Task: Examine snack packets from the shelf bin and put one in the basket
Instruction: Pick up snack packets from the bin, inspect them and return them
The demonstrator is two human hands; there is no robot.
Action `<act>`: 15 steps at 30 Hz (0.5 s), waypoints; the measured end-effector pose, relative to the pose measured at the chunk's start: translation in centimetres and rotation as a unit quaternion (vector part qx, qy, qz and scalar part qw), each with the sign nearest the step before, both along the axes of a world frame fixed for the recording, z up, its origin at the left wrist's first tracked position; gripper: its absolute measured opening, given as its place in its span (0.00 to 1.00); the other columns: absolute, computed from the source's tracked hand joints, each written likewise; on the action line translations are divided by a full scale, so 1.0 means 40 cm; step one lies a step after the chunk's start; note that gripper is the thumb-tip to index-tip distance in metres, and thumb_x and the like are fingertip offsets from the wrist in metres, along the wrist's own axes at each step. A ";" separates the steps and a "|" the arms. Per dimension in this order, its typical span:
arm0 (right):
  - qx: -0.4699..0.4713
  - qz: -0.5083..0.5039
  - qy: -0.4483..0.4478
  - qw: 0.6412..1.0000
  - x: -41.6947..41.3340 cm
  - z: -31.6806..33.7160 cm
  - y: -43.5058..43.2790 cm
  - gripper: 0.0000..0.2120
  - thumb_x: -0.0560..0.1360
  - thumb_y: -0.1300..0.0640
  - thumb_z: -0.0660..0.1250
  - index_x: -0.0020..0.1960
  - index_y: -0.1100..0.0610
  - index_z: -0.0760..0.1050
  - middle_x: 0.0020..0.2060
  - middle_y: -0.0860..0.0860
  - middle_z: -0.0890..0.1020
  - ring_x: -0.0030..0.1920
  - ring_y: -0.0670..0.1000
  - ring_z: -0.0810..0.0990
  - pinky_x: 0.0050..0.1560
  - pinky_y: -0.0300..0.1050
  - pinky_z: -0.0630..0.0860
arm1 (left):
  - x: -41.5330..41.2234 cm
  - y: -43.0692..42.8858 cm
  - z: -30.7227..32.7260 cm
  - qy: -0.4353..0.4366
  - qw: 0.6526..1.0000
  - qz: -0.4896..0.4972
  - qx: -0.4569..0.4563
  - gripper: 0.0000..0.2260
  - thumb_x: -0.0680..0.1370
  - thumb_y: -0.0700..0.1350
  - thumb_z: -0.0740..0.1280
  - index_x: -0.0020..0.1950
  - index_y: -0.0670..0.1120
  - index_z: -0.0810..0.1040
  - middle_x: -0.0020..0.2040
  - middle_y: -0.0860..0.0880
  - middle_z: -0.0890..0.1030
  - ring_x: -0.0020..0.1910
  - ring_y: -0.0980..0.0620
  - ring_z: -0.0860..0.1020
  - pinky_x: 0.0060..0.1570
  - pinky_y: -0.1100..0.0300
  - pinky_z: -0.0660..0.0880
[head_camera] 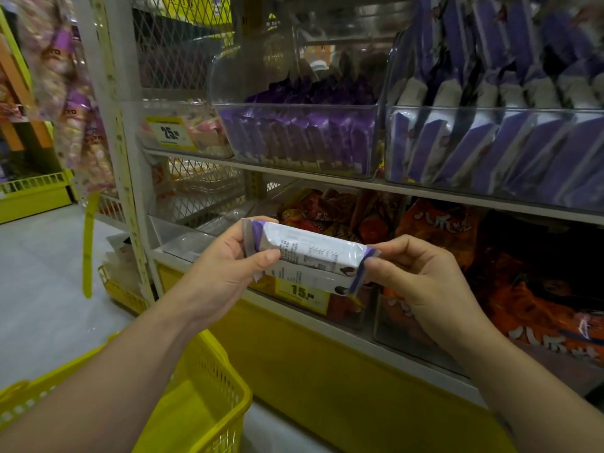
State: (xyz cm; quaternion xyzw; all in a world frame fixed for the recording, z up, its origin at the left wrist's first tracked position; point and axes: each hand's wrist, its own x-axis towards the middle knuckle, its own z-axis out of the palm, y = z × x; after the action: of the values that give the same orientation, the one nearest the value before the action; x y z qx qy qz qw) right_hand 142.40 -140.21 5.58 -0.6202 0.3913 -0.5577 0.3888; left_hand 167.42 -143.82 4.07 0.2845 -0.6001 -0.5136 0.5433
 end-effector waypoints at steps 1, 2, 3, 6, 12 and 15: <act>-0.001 -0.003 -0.005 1.000 0.002 0.001 0.001 0.07 0.65 0.54 0.71 0.41 0.56 0.81 0.42 0.51 0.87 0.45 0.51 0.86 0.43 0.41 0.82 | 0.001 -0.002 -0.003 0.006 1.000 0.000 0.005 0.15 0.70 0.41 0.74 0.54 0.53 0.81 0.51 0.50 0.84 0.54 0.48 0.79 0.59 0.48 0.70; -0.001 -0.006 -0.006 1.000 0.003 0.001 0.002 0.07 0.66 0.54 0.70 0.41 0.56 0.81 0.42 0.52 0.87 0.44 0.51 0.86 0.44 0.42 0.83 | 0.001 -0.004 -0.005 0.008 1.000 -0.002 0.007 0.15 0.71 0.40 0.72 0.56 0.50 0.79 0.52 0.49 0.84 0.54 0.49 0.80 0.59 0.51 0.73; 0.000 -0.008 -0.005 1.000 0.004 0.000 0.003 0.07 0.67 0.53 0.69 0.41 0.56 0.81 0.41 0.52 0.87 0.44 0.52 0.86 0.44 0.43 0.83 | 0.000 -0.006 -0.007 0.008 1.000 -0.002 0.011 0.15 0.71 0.39 0.70 0.57 0.49 0.78 0.52 0.48 0.84 0.54 0.50 0.81 0.57 0.53 0.76; 0.005 -0.014 -0.009 1.000 0.008 -0.001 0.008 0.06 0.67 0.53 0.69 0.40 0.54 0.82 0.41 0.54 0.87 0.43 0.55 0.86 0.44 0.48 0.83 | -0.001 -0.007 -0.012 0.014 0.999 0.005 0.030 0.16 0.71 0.40 0.68 0.59 0.47 0.77 0.53 0.49 0.85 0.54 0.51 0.82 0.52 0.59 0.79; 0.016 -0.023 -0.075 0.997 0.035 -0.007 0.017 0.03 0.69 0.57 0.68 0.40 0.56 0.79 0.40 0.52 0.87 0.43 0.50 0.86 0.38 0.37 0.81 | -0.050 0.010 -0.012 -0.011 0.987 0.123 0.108 0.20 0.74 0.51 0.69 0.67 0.58 0.74 0.58 0.54 0.82 0.56 0.51 0.81 0.51 0.50 0.80; 0.018 -0.039 -0.084 0.996 0.058 -0.015 0.024 0.06 0.74 0.63 0.67 0.39 0.56 0.79 0.41 0.52 0.86 0.46 0.50 0.86 0.43 0.41 0.82 | -0.078 0.024 -0.007 0.019 0.971 0.131 0.201 0.33 0.74 0.53 0.70 0.76 0.60 0.59 0.68 0.51 0.74 0.65 0.46 0.74 0.58 0.37 0.75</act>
State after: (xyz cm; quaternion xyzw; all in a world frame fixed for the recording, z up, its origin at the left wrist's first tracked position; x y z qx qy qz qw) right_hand 144.71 -139.24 4.98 -0.5484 0.3909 -0.6156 0.4092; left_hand 164.30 -142.85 3.80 0.4540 -0.4322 -0.5532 0.5487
